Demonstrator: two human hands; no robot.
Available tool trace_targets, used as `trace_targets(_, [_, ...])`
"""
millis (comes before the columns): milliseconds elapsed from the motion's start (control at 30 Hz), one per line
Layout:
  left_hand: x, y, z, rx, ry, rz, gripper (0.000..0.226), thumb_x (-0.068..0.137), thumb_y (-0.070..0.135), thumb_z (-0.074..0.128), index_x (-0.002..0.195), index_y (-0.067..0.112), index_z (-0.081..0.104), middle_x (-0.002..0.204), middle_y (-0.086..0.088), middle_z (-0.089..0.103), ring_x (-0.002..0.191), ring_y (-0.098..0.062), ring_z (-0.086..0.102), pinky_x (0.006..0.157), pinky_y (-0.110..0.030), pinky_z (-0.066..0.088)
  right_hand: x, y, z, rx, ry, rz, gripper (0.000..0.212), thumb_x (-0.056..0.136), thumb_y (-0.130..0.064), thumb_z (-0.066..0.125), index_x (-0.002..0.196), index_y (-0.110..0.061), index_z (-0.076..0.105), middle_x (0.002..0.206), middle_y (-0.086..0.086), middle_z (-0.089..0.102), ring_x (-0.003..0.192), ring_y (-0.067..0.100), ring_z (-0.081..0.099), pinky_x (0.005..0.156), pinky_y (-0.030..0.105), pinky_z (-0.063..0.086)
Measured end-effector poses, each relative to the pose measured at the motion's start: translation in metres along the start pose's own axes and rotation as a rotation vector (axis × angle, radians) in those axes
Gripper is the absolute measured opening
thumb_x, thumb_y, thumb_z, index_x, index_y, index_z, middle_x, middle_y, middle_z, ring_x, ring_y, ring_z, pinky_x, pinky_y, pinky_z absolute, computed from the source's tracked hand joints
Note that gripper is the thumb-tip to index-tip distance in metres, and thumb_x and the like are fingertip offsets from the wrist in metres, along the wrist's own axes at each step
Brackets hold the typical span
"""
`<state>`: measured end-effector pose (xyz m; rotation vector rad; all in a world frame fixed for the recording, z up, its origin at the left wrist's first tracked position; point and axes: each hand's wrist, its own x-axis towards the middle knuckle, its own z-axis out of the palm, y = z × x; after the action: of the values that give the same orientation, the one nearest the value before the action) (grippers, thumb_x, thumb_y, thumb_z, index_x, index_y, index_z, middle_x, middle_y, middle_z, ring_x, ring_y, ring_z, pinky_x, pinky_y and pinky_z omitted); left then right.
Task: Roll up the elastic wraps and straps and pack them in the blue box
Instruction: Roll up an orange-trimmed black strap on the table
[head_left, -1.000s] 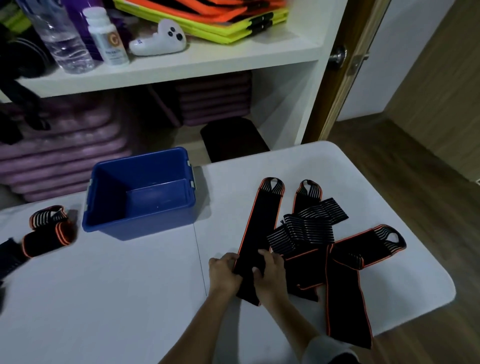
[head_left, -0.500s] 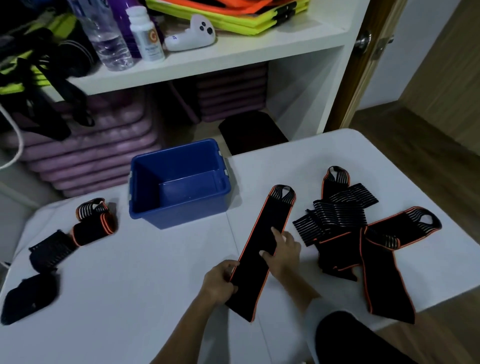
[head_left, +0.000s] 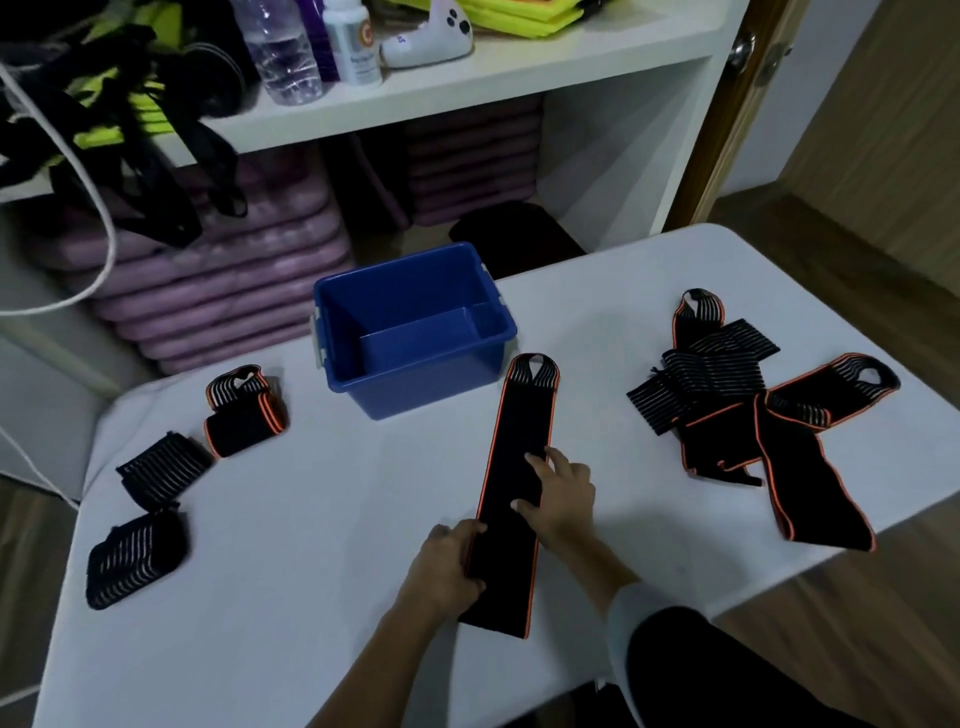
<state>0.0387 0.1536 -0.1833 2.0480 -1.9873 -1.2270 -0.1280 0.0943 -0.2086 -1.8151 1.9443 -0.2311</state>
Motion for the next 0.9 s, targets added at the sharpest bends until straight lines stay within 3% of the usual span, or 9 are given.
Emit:
trace_targets(133, [0.001, 0.007, -0.002, 0.001, 0.102, 0.025, 0.052, 0.080, 0.013, 0.063, 0.128, 0.027, 0.050, 0.113, -0.004, 0.050, 0.100, -0.020, 0.057, 0.086, -0.025, 0.050, -0.006, 0.005, -0.004, 0.077, 0.024, 0.009, 0.059, 0.085, -0.039, 0.061, 0.139, -0.027, 0.041, 0.145, -0.001, 0.037, 0.127, 0.027, 0.033, 0.103, 0.036, 0.033])
trace_targets(300, [0.014, 0.038, -0.002, -0.077, 0.203, 0.130, 0.039, 0.082, 0.007, 0.059, 0.118, 0.023, 0.060, 0.101, 0.001, 0.057, 0.086, -0.011, 0.056, 0.082, -0.016, 0.045, -0.014, 0.025, -0.023, 0.311, 0.178, -0.004, 0.038, 0.088, -0.025, 0.060, 0.125, -0.019, 0.056, 0.125, 0.003, 0.055, 0.117, 0.023, 0.044, 0.100, 0.034, 0.038])
trace_targets(433, [0.030, 0.085, 0.007, -0.224, 0.157, 0.263, 0.033, 0.081, 0.002, 0.051, 0.100, 0.024, 0.069, 0.096, 0.007, 0.068, 0.088, -0.006, 0.062, 0.086, -0.016, 0.049, -0.021, 0.056, -0.056, 0.439, 0.377, 0.019, 0.029, 0.085, -0.023, 0.053, 0.112, -0.015, 0.063, 0.106, 0.003, 0.062, 0.101, 0.020, 0.055, 0.089, 0.031, 0.044])
trace_targets(533, [0.043, 0.135, 0.018, -0.322, 0.145, 0.369, 0.032, 0.079, 0.003, 0.048, 0.095, 0.020, 0.070, 0.096, 0.010, 0.072, 0.084, 0.000, 0.064, 0.077, -0.009, 0.048, -0.022, 0.086, -0.087, 0.473, 0.532, 0.044, 0.030, 0.083, -0.022, 0.050, 0.106, -0.010, 0.065, 0.094, 0.006, 0.062, 0.088, 0.016, 0.054, 0.078, 0.021, 0.038])
trace_targets(633, [0.054, 0.188, 0.030, -0.436, 0.112, 0.386, 0.030, 0.082, -0.001, 0.049, 0.098, 0.016, 0.068, 0.085, 0.010, 0.068, 0.071, 0.007, 0.062, 0.066, -0.002, 0.043, -0.016, 0.128, -0.116, 0.494, 0.636, 0.105, 0.021, 0.086, -0.016, 0.054, 0.103, -0.011, 0.065, 0.088, 0.000, 0.055, 0.083, 0.023, 0.057, 0.073, 0.032, 0.046])
trace_targets(767, [0.079, 0.250, 0.051, -0.551, 0.072, 0.311, 0.025, 0.083, 0.005, 0.057, 0.101, 0.020, 0.066, 0.076, 0.002, 0.063, 0.071, -0.008, 0.062, 0.074, -0.018, 0.051, -0.006, 0.185, -0.150, 0.514, 0.720, 0.206, 0.018, 0.087, -0.009, 0.059, 0.105, -0.010, 0.062, 0.091, 0.003, 0.056, 0.085, 0.026, 0.057, 0.075, 0.036, 0.049])
trace_targets(833, [0.095, 0.276, 0.061, -0.552, 0.039, 0.283, 0.026, 0.082, 0.007, 0.062, 0.104, 0.021, 0.065, 0.082, -0.001, 0.061, 0.073, -0.012, 0.060, 0.073, -0.022, 0.053, 0.001, 0.214, -0.162, 0.475, 0.686, 0.278, 0.025, 0.087, -0.012, 0.059, 0.112, -0.011, 0.060, 0.101, 0.008, 0.056, 0.096, 0.027, 0.055, 0.084, 0.035, 0.046])
trace_targets(900, [0.113, 0.296, 0.071, -0.473, 0.042, 0.311, 0.035, 0.080, 0.006, 0.065, 0.112, 0.020, 0.062, 0.095, -0.001, 0.057, 0.068, -0.009, 0.056, 0.069, -0.018, 0.051, 0.008, 0.243, -0.173, 0.446, 0.582, 0.325, 0.034, 0.087, -0.015, 0.060, 0.121, -0.015, 0.056, 0.116, 0.011, 0.055, 0.111, 0.027, 0.049, 0.092, 0.028, 0.036])
